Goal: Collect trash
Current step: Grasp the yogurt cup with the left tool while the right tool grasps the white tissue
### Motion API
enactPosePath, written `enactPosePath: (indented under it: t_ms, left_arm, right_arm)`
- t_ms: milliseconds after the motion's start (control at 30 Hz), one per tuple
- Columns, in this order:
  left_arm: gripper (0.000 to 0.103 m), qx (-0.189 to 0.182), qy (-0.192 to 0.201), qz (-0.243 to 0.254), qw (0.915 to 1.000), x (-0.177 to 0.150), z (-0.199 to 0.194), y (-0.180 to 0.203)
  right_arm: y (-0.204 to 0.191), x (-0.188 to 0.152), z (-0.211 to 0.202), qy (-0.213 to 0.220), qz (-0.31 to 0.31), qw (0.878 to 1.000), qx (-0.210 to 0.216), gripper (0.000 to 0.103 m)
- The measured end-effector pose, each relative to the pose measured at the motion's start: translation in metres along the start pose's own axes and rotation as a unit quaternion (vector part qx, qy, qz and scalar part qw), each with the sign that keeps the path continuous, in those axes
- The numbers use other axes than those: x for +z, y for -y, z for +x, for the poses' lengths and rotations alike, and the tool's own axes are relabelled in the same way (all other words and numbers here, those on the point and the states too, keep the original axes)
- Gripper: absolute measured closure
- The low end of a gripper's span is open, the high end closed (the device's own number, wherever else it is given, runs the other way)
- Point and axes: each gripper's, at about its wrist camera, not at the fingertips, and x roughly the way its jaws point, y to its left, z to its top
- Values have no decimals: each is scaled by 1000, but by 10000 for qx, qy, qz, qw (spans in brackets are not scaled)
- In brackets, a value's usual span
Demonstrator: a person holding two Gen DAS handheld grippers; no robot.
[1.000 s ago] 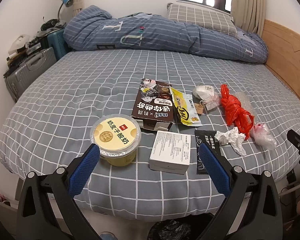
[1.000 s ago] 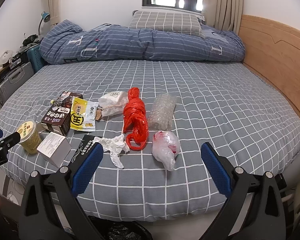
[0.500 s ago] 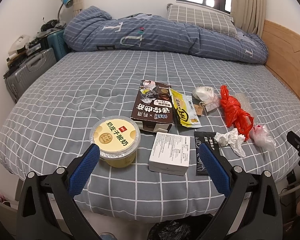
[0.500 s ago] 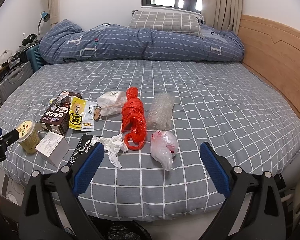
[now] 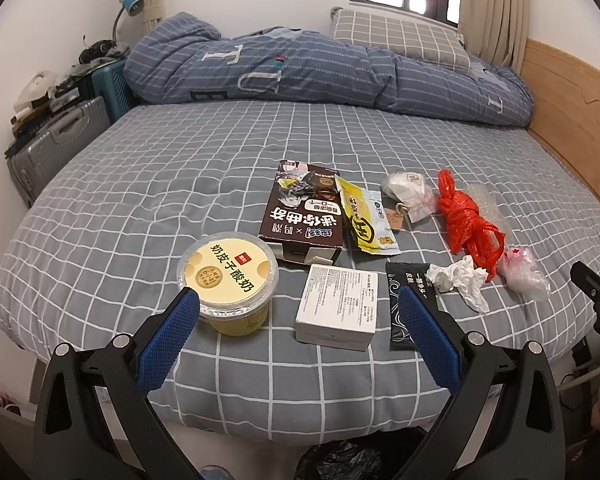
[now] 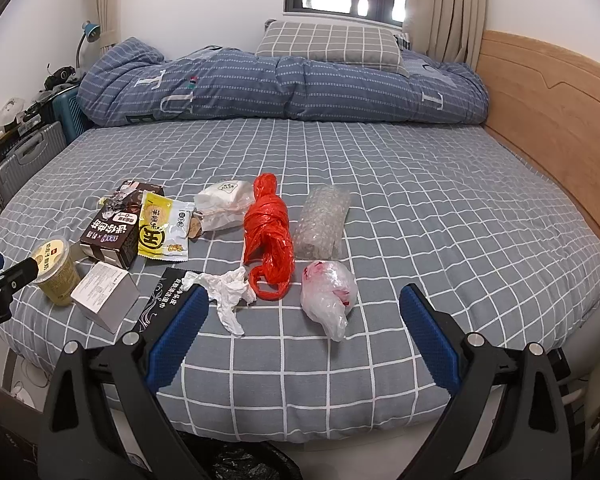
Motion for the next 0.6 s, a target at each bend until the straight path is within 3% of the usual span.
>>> enactPosePath:
  t_ms: [333, 600]
  left_arm:
    - [6, 86, -118, -58, 9999, 0, 13, -13]
    - [6, 256, -401, -217, 9986, -1, 49, -40]
  right_arm:
    - [-19, 1, 13, -86, -149, 9997, 180, 11]
    - [-57, 3, 58, -443, -407, 9973, 413, 12]
